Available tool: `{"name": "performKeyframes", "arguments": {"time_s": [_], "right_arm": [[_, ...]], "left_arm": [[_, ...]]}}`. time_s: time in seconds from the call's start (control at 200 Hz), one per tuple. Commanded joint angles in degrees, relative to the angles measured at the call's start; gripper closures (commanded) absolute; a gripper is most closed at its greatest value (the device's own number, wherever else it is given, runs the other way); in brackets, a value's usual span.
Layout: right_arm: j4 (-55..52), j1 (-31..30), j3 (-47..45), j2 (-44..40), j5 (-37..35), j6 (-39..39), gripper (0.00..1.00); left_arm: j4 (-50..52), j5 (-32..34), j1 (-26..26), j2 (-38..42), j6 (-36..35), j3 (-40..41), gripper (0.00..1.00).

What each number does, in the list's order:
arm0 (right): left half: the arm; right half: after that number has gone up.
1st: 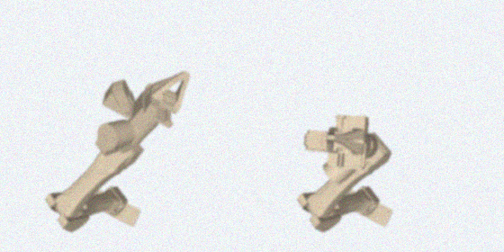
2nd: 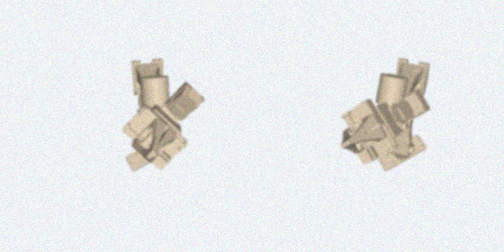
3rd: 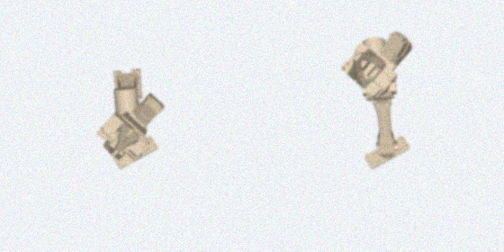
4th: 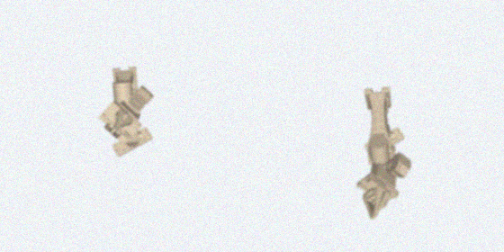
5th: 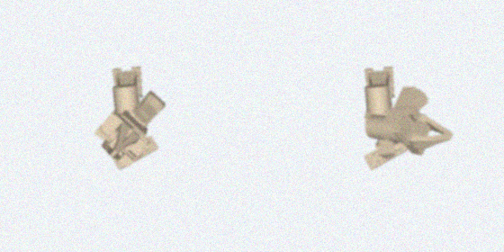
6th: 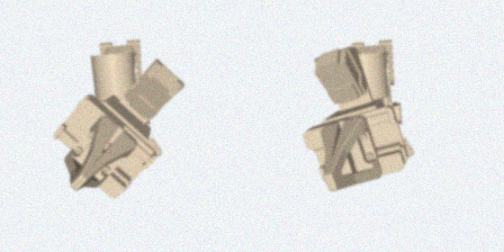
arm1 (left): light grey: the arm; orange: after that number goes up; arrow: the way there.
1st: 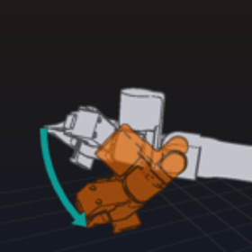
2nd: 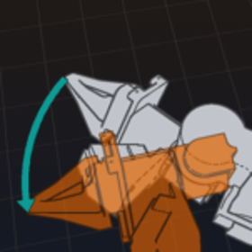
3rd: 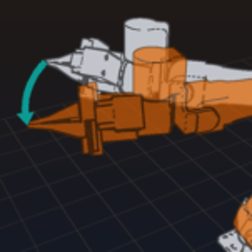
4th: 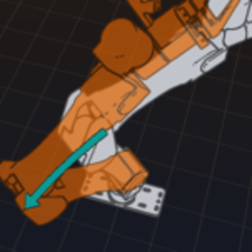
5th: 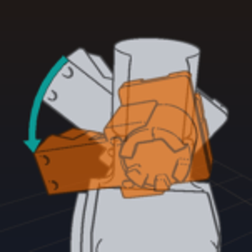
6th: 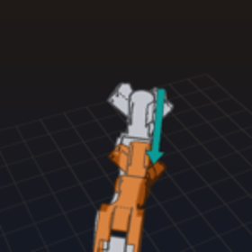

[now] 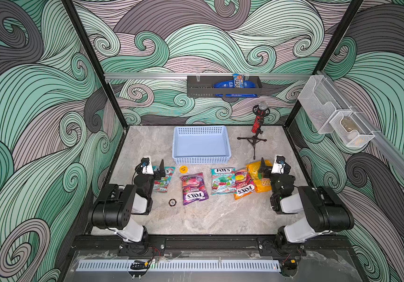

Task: Put the candies in the basket
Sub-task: Pick up the candy at the center of the board.

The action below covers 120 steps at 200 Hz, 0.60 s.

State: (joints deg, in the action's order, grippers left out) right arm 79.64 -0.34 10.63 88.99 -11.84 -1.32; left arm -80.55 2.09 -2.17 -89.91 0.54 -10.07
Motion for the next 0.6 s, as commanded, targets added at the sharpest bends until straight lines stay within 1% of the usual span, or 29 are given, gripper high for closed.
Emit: {"name": "performKeyframes", "arguments": {"time_s": [0.0,0.26,0.595], "right_arm": [[1.23,0.07,-0.09,-0.03,0.49,-0.35,0.00],[3.84,-0.84,-1.43,-0.11,0.59,-1.57,0.00],[2.28,-0.38,-0.56,0.03,0.99,-1.17,0.00]], "left_arm": [[0.01,-1.50,0.34,-0.58,-0.29,-1.36,0.01],[-0.04,-1.65,0.48,-0.53,-0.18,-1.43,0.01],[-0.03,-1.29,0.47,-0.55,-0.05,-1.35,0.01]]}}
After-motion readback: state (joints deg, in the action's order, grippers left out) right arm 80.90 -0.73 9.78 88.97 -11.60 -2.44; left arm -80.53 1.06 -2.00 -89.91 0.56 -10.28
